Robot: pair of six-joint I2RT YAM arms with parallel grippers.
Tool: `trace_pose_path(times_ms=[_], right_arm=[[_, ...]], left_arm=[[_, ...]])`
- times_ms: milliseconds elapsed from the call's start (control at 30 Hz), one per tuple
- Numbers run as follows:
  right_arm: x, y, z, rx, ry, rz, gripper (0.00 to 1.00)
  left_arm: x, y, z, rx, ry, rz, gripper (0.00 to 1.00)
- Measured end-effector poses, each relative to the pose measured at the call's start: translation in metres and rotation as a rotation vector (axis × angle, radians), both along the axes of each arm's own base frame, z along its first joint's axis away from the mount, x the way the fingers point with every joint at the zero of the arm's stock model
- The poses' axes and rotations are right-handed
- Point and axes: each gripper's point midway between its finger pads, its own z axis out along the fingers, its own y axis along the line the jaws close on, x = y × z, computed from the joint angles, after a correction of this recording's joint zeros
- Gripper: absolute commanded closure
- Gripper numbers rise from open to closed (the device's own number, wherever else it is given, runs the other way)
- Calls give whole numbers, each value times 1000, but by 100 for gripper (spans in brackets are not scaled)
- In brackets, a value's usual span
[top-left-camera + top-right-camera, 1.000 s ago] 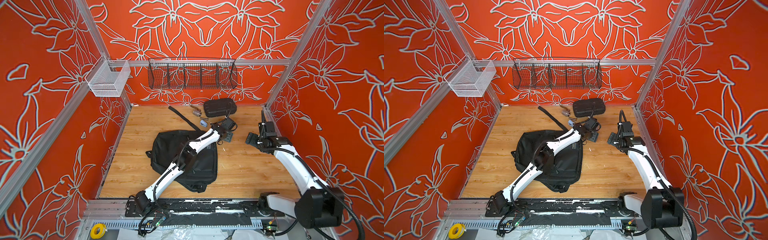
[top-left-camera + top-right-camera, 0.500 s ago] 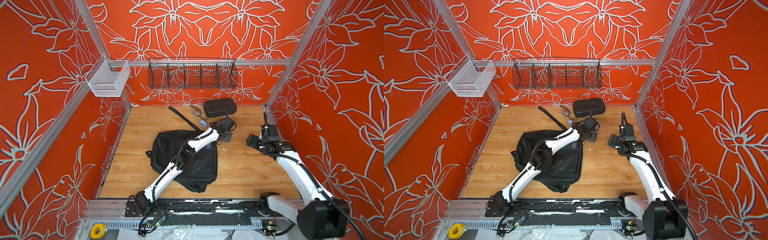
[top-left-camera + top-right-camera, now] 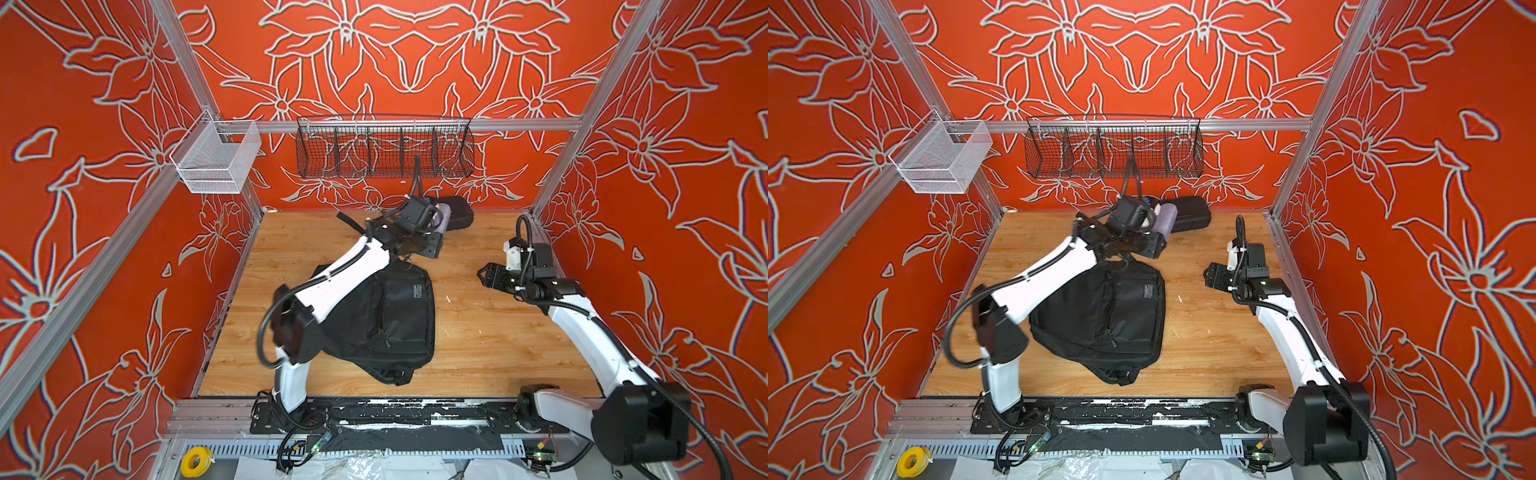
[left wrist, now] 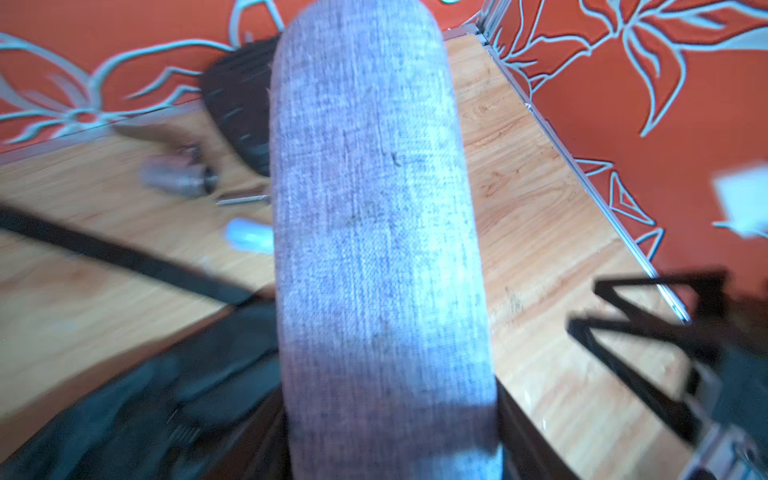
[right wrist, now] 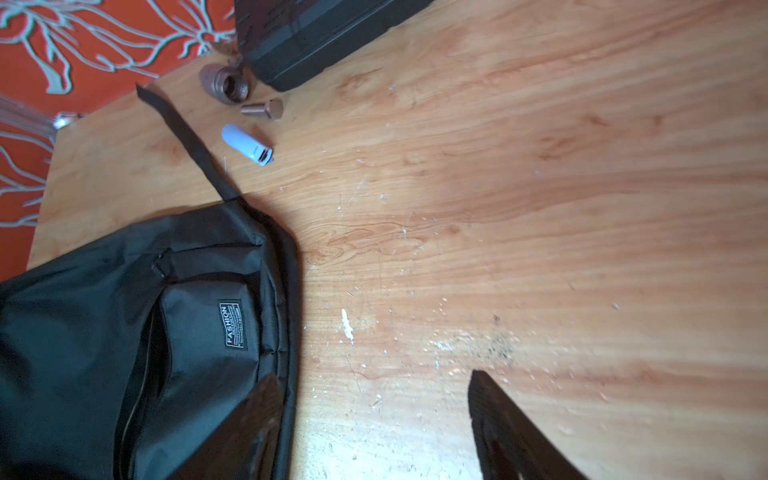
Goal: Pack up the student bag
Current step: 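Lift the case over the backpack with left gripper while right gripper returns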
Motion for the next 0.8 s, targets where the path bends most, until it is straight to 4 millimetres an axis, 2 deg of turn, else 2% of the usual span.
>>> trace_pose_path(times_ms=[100,267,367,500,667,733,800], right_arm=[[8,30,-3,-11,34,91,28],[17,99,-6,-45,85,254,29],[15,137,-15,-71,129,320,28],[3,180,-32,-118,179,391,28],[-25,225,-66,-168,261,478,28],[-32,243,-78,-189,292,510,27],[-36,260,-90,-216,315,536,26]], left_arm=[[-37,39,1,24,23,20,76],[-95,91,-32,97,139,46,76],[-117,111,-47,126,200,81,76],[-135,145,-58,143,235,185,76],[-138,216,-49,62,213,420,76],[-138,229,-44,37,195,468,76],[-137,233,-41,23,191,481,76]])
